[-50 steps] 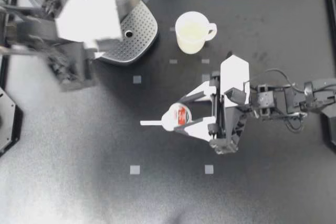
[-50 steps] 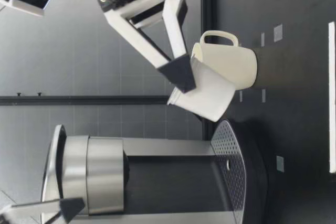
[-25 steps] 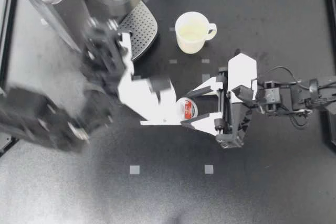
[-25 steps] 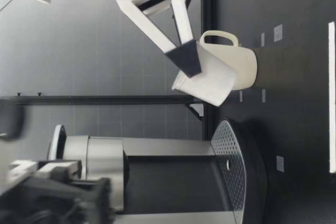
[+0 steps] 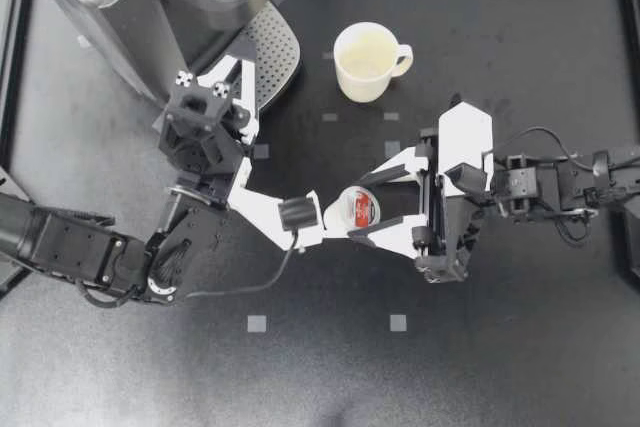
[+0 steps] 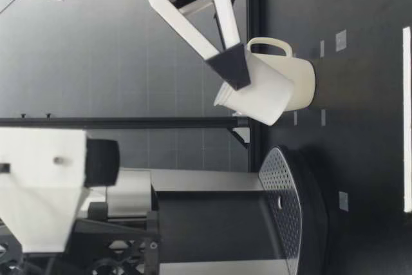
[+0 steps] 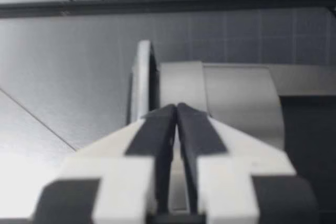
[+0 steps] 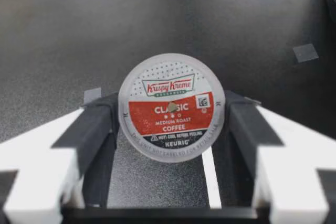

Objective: Place the coffee capsule inside the capsule container, then place the cup onto the center of the cup tray.

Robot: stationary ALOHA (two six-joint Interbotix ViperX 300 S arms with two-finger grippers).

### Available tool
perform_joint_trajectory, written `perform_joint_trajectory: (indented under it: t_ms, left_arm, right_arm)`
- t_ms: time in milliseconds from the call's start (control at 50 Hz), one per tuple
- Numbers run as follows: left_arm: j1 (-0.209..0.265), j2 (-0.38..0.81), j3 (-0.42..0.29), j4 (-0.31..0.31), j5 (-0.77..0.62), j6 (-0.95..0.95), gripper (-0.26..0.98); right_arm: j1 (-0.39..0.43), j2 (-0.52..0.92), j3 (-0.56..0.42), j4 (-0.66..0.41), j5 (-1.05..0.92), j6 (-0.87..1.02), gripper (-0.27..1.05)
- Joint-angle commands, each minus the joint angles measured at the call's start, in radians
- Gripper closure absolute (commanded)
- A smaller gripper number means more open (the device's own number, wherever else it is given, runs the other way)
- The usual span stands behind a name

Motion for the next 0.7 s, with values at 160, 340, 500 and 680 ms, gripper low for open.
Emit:
perform_joint_trajectory:
  t_ms: [160,340,500,680]
  left_arm:
    - [0.048,-0.025,0.017,0.035,0.005,-0.017,0.57]
    - [0.077,-0.034,0.028,0.040,-0.003,-0.020,0.57]
    - [0.100,-0.049,0.043,0.058,-0.008,-0.031,0.57]
    - [0.117,-0.067,0.048,0.083,-0.009,-0.032,0.57]
  right_arm:
    - [-0.006,-0.029,-0.011,0.000,-0.012,0.003,0.27]
    - [-0.006,-0.031,-0.012,0.000,-0.012,0.005,0.27]
    - [-0.006,-0.035,-0.012,0.000,-0.012,0.005,0.27]
    - [-0.006,-0.035,-0.014,0.000,-0.012,0.003,0.27]
